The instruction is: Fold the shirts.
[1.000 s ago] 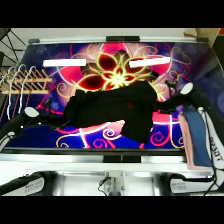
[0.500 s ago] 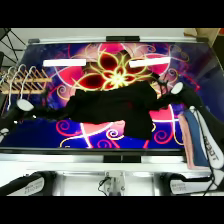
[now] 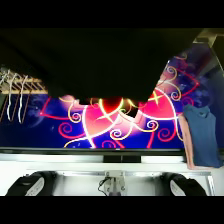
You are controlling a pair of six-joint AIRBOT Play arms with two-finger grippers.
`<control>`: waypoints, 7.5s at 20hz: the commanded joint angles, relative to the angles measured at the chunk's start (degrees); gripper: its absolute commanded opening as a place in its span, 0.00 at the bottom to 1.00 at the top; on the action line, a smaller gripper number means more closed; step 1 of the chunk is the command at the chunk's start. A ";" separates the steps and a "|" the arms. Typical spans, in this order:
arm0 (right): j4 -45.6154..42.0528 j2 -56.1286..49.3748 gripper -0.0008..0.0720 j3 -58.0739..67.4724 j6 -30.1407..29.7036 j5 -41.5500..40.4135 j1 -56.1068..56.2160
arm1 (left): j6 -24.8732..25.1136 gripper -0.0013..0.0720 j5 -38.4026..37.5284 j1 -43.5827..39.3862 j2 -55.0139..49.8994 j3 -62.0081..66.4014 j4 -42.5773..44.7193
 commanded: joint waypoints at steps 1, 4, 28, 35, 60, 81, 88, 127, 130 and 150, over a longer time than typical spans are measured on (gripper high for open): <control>0.61 12.85 0.09 4.15 0.57 -7.17 0.09 | -4.42 0.06 4.33 0.04 8.55 8.28 0.42; -4.59 17.68 0.09 4.15 5.84 2.08 0.09 | -4.44 0.06 -4.17 0.07 11.19 8.28 2.16; -3.23 -40.83 0.09 -11.26 31.23 -8.48 0.63 | -7.67 0.06 13.62 0.02 -35.26 -33.03 -2.49; -1.73 -43.85 0.72 -10.03 28.65 -0.59 3.74 | -6.64 0.80 -3.50 2.97 -43.39 -30.18 -9.49; 5.95 -38.10 0.72 -19.19 9.14 34.53 -13.14 | 3.63 0.06 -6.95 13.81 -34.99 -56.89 -11.74; 10.99 -30.14 0.09 -25.18 1.33 27.12 -6.29 | 8.35 0.06 -15.02 13.75 -25.57 -39.08 -11.65; 9.35 -0.87 0.09 8.17 -3.89 9.07 -6.27 | 12.09 0.06 -3.96 13.73 -3.96 12.20 -12.28; 9.88 -34.07 0.09 -24.17 6.08 -1.11 -4.07 | 4.04 0.06 -10.23 9.16 -44.19 -19.06 -9.68; 3.54 -33.11 0.09 -24.39 7.61 20.55 -6.38 | 3.30 0.06 -23.65 11.13 -44.37 -20.22 -6.19; -0.79 -31.56 0.65 -26.93 12.00 30.86 -8.76 | 2.67 0.70 -31.41 16.02 -44.37 -29.79 -1.92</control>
